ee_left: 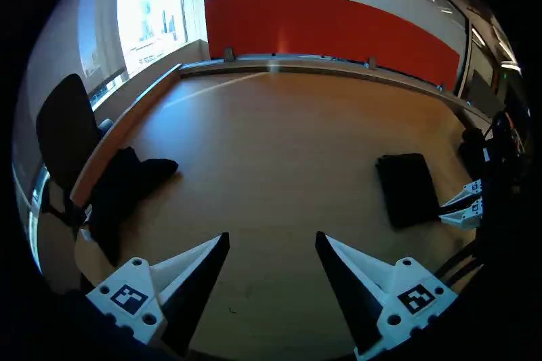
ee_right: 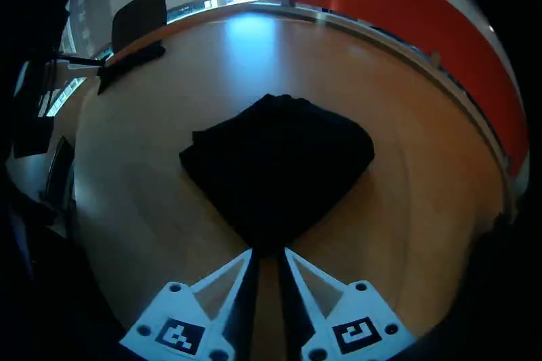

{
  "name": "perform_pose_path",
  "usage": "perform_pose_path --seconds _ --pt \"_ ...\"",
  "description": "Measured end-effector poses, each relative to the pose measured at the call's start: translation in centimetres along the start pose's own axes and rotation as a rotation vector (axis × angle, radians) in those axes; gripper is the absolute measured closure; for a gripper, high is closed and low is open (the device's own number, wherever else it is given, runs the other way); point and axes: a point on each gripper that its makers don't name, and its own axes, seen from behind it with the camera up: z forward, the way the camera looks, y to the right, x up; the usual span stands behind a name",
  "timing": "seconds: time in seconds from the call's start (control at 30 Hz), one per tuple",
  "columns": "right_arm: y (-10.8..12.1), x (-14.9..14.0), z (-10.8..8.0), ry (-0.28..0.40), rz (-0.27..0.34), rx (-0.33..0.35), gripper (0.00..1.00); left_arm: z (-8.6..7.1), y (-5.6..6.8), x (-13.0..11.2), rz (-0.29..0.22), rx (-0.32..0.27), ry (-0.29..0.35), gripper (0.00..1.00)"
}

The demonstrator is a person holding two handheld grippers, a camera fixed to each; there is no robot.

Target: Fold towel

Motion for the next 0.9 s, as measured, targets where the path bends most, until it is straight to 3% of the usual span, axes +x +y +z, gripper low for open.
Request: perform_pose_path --seconds 0.1,0.5,0.9 --pt "0.2 0.0 0.0 0.004 0.013 -0.008 0.94 0.0 0.0 -0.1 0.000 0.000 -0.001 0.06" --pt "0.7 1.4 -0.8 0.047 0.006 -0.014 0.94 0.1 0.3 -0.1 0.000 -0.004 0.000 0.06" --pt "1.9 7.9 -4.1 0.133 -0.076 -0.044 0.94 0.5 0.9 0.9 0.000 -0.022 0.021 0.06"
